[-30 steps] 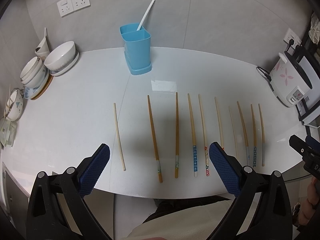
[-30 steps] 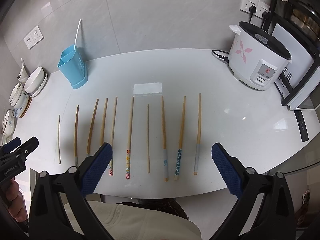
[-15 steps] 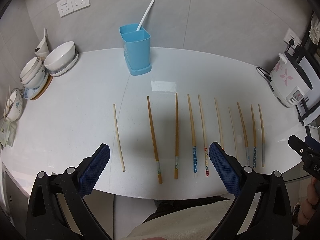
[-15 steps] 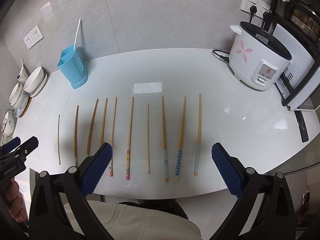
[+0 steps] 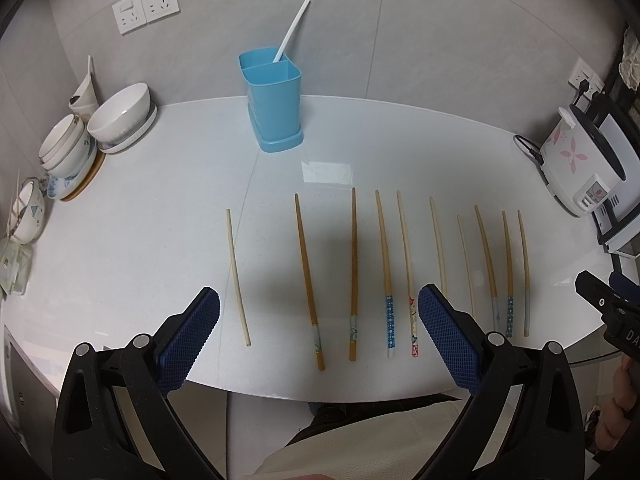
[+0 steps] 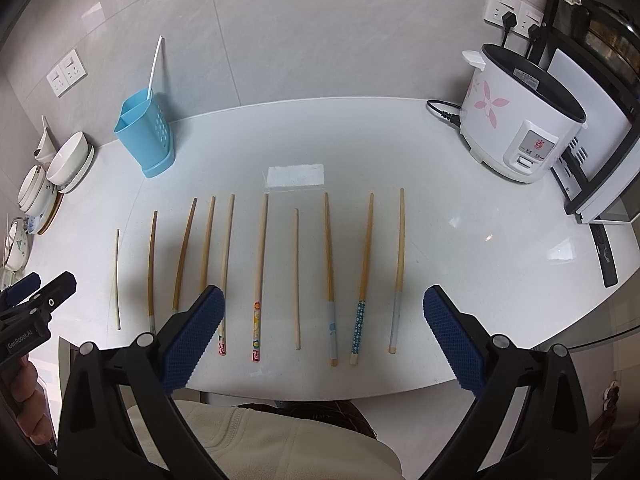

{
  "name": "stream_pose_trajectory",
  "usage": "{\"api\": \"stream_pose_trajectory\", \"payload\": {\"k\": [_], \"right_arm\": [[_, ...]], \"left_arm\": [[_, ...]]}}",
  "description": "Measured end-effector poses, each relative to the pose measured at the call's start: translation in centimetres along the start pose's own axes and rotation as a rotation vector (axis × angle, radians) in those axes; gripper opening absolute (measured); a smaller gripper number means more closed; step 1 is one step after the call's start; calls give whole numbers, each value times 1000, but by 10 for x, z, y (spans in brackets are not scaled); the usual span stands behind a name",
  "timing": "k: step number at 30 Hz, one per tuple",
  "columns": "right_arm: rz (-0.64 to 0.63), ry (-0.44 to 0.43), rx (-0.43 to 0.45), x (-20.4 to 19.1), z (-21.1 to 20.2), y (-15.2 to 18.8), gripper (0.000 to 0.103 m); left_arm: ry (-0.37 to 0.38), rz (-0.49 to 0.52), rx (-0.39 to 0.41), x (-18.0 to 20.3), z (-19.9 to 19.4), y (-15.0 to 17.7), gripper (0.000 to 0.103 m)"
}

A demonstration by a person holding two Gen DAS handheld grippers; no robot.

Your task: Organize utensils

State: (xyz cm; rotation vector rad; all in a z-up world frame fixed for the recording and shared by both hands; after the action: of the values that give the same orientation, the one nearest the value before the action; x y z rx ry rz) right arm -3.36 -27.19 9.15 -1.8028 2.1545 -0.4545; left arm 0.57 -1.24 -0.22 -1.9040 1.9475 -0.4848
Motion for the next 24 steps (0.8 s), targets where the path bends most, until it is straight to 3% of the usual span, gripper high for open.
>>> {"api": "stream_pose_trajectory", "payload": {"k": [11,18,24], "right_arm": [[-65,29,22,2,17,-12,96],[-125,3,-83,-20,78,-18,81],[-153,9,-215,-30,130,-12,70]], "left_arm": [[15,-68,-51,-25,29,-12,97],[-48,-126,-125,-68,75,-12,95],[-91,-166,-250,-99,132,4,92]]}}
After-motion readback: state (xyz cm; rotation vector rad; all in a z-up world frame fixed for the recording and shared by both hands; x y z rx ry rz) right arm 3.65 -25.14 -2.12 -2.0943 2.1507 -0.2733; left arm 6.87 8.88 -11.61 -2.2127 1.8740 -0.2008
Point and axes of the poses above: each gripper's, at about its wrist camera, not at the fingertips, and z roughly the way its jaws point, x to its right, y to its underside, the point moved 1 cm from there along z, roughly the way its jaws point, and after that the axes turned 5 degrees about z, right-handed, at the moved point
